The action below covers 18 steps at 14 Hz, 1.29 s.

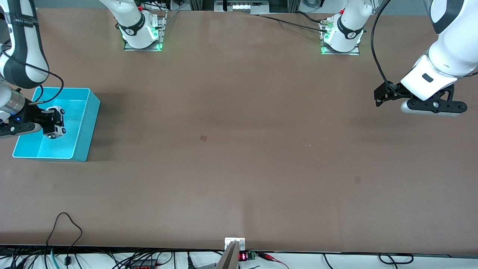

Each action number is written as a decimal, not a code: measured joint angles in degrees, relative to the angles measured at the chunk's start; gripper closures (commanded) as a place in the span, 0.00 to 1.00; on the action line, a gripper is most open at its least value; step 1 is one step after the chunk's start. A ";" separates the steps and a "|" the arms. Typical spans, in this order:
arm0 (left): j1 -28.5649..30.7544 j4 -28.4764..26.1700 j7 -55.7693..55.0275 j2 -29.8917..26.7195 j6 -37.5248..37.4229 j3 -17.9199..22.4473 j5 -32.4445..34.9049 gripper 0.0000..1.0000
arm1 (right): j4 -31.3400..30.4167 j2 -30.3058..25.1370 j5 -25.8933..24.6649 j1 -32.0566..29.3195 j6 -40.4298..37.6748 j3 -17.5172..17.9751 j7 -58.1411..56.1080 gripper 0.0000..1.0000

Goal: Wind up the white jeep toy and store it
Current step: 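Lower the jeep into the turquoise bin and open the right gripper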

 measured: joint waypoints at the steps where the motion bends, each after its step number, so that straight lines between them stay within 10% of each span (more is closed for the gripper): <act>1: 0.00 0.00 0.00 0.00 0.00 0.00 0.00 0.00 | -1.22 0.03 -0.64 -0.88 0.29 -0.06 1.60 1.00; 14: 0.00 0.02 0.09 0.00 0.00 0.00 0.00 0.00 | -14.62 6.87 -1.51 -8.07 22.10 -0.16 3.67 0.98; 18: 0.00 0.02 0.64 0.00 0.00 -0.01 0.00 0.00 | -14.62 8.24 -1.51 -8.10 23.00 -0.14 3.70 0.33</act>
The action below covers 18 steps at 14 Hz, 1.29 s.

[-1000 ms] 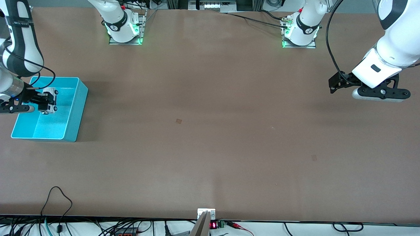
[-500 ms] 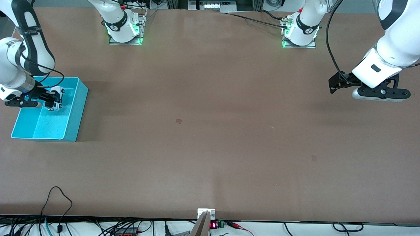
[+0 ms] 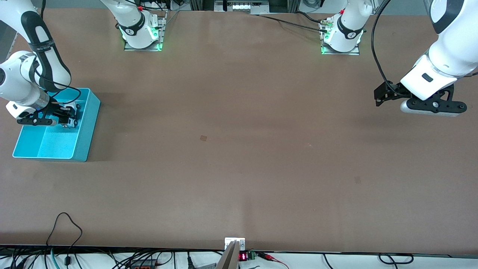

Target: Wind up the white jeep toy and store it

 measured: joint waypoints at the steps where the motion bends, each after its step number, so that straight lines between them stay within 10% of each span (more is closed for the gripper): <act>1: 0.00 0.00 0.03 0.00 0.00 0.00 0.00 0.00 | 0.00 0.03 0.00 0.00 0.00 0.05 0.00 0.24; 3: 0.00 0.00 0.06 0.00 0.00 0.00 0.00 0.00 | 0.12 -0.02 0.00 0.06 0.04 0.34 -0.01 0.00; 18: -0.02 0.02 0.08 0.00 0.00 -0.02 0.00 0.00 | 13.78 -16.61 -0.35 11.99 -24.98 1.47 -4.27 0.00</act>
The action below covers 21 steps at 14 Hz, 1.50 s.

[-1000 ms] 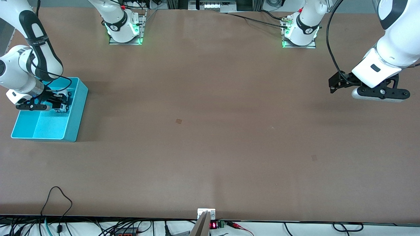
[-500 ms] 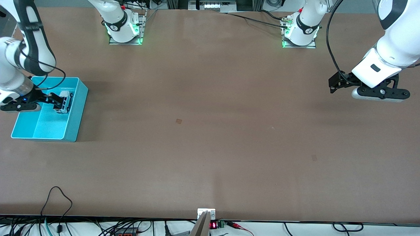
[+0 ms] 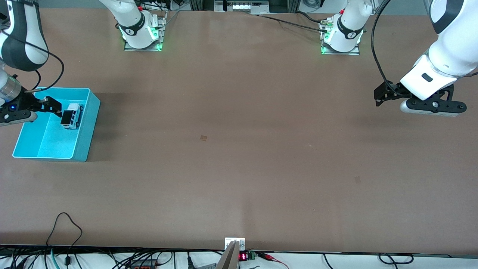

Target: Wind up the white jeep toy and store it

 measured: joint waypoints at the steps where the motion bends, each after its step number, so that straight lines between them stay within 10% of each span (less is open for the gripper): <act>1: 0.00 0.00 0.00 0.00 0.00 0.00 0.00 0.00 | 0.85 -0.34 0.02 0.82 -0.98 0.04 0.22 0.00; 11: -0.01 0.01 0.00 0.00 0.00 -0.01 0.00 0.00 | 12.37 -3.47 3.65 0.62 -18.70 10.13 15.74 0.00; 21: -0.24 0.02 0.00 0.00 0.00 -0.28 0.00 0.00 | 23.95 -3.57 6.23 0.91 -25.64 11.83 22.14 0.00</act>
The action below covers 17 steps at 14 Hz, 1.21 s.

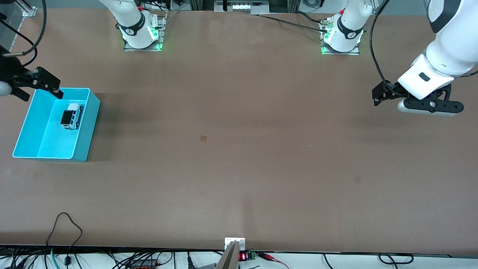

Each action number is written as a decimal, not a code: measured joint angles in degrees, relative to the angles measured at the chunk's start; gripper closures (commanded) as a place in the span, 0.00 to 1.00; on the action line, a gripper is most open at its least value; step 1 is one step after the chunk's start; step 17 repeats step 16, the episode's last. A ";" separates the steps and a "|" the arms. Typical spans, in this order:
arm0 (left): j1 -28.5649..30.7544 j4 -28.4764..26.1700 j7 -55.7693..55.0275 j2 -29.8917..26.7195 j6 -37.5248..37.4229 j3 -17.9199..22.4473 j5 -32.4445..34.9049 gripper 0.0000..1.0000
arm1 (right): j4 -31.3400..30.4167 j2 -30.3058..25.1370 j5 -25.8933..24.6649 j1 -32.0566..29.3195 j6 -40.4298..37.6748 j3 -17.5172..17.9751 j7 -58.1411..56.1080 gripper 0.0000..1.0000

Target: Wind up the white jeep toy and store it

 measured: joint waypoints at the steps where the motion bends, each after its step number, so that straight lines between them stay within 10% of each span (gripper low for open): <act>1: 0.00 0.00 0.00 0.00 0.00 0.00 0.00 0.00 | 0.62 0.01 0.00 0.16 -0.30 0.02 0.02 0.00; 17: -0.07 1.36 0.61 0.06 -1.05 -0.19 0.00 0.00 | 3.01 1.00 0.00 1.69 -5.84 0.22 4.77 0.00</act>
